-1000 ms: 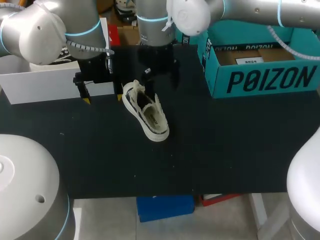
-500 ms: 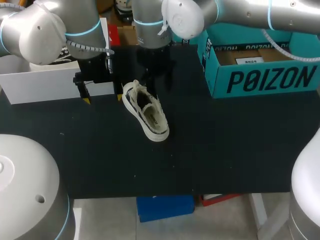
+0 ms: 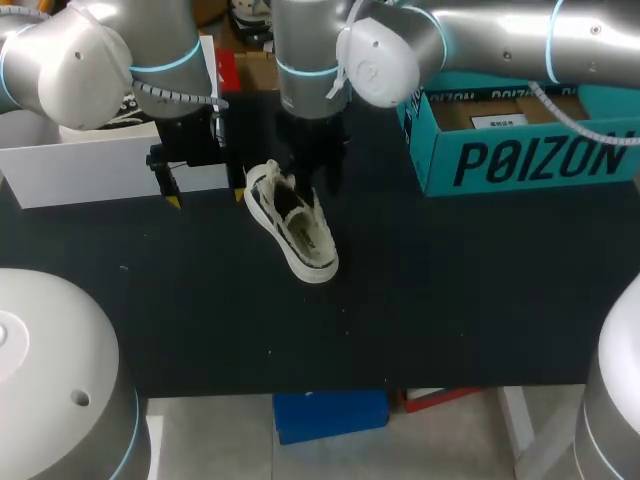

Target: Take the shoe out of the shoebox, open the shoe tongue, remove and reinsert the insole, then place the shoe into the shoebox

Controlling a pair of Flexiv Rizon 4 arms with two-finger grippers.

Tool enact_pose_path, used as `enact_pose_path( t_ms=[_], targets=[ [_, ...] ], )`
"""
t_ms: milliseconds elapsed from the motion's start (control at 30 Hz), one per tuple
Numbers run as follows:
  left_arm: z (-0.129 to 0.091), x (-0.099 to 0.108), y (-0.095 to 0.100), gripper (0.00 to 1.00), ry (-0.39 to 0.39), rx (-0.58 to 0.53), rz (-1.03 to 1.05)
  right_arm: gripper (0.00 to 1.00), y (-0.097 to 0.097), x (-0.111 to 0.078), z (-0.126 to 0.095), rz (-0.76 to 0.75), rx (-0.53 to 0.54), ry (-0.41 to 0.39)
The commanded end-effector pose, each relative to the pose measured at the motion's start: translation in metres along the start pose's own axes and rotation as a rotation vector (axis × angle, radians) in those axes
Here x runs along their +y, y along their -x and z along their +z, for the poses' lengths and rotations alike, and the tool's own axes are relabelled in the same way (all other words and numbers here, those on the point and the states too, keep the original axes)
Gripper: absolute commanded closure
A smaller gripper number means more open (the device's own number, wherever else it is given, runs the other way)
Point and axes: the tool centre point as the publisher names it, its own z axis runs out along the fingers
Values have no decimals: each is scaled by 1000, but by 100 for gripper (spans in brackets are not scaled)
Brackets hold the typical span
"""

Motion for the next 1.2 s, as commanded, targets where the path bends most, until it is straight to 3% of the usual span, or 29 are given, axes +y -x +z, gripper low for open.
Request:
enact_pose_path(
  t_ms=[33, 167, 333, 367, 400, 433, 567, 867, 1200],
  targets=[
    [0, 0, 1, 0, -1, 3, 1, 51, 1, 2, 11, 2, 4, 3],
    [0, 0, 1, 0, -1, 3, 1, 49, 1, 4, 20, 4, 9, 6],
    [0, 0, 1, 0, -1, 3, 1, 26, -2, 6, 33, 5, 22, 7],
    [0, 0, 1, 0, -1, 3, 1, 26, -3, 6, 36, 5, 24, 5],
    [0, 0, 1, 0, -1, 3, 1, 29, -4, 6, 40, 2, 29, 3],
    [0, 0, 1, 0, -1, 3, 1, 50, -5, 7, 43, 0, 36, 0],
    [0, 0, 1, 0, -1, 3, 1, 100, -8, 7, 49, -8, 48, -4],
    [0, 0, 1, 0, -1, 3, 1, 100, -4, 0, 39, -14, 45, 10],
    [0, 0, 1, 0, -1, 3, 1, 100, 0, -1, 2, -34, 28, 12]
  ],
)
